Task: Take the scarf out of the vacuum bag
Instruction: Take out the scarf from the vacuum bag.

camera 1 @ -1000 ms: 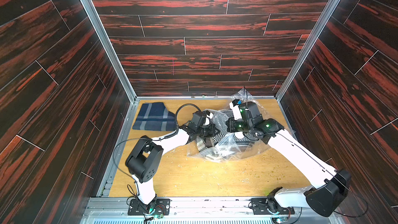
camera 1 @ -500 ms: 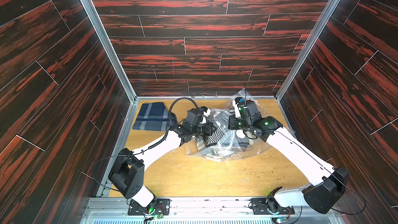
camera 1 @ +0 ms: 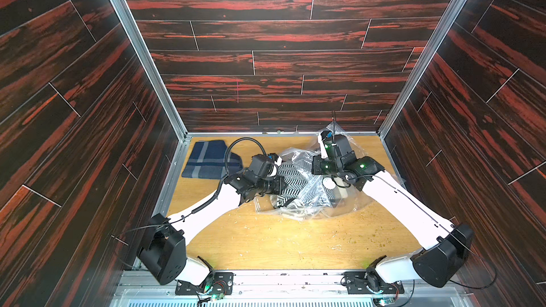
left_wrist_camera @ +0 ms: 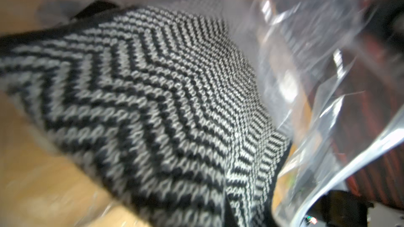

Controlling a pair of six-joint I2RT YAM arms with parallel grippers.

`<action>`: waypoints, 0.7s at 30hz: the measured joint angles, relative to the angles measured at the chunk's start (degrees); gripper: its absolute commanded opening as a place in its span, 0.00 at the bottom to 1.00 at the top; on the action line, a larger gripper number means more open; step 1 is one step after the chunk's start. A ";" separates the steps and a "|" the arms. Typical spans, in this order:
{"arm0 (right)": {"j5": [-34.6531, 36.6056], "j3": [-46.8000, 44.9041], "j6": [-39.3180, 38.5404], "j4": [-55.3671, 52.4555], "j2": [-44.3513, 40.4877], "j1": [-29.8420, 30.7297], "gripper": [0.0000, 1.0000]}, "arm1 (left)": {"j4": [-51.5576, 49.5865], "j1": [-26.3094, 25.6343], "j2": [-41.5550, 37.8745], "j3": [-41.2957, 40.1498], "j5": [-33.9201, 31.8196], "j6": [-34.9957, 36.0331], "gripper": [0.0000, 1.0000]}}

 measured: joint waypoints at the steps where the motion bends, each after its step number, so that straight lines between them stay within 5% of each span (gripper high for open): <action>1: 0.26 -0.42 -0.09 0.57 0.00 0.07 0.00 | -1.51 0.04 -0.28 0.00 -0.37 0.59 0.00; 21: 6.93 -5.77 -4.55 12.13 2.47 7.54 0.00 | -31.10 2.05 -2.10 8.11 -15.17 10.49 0.00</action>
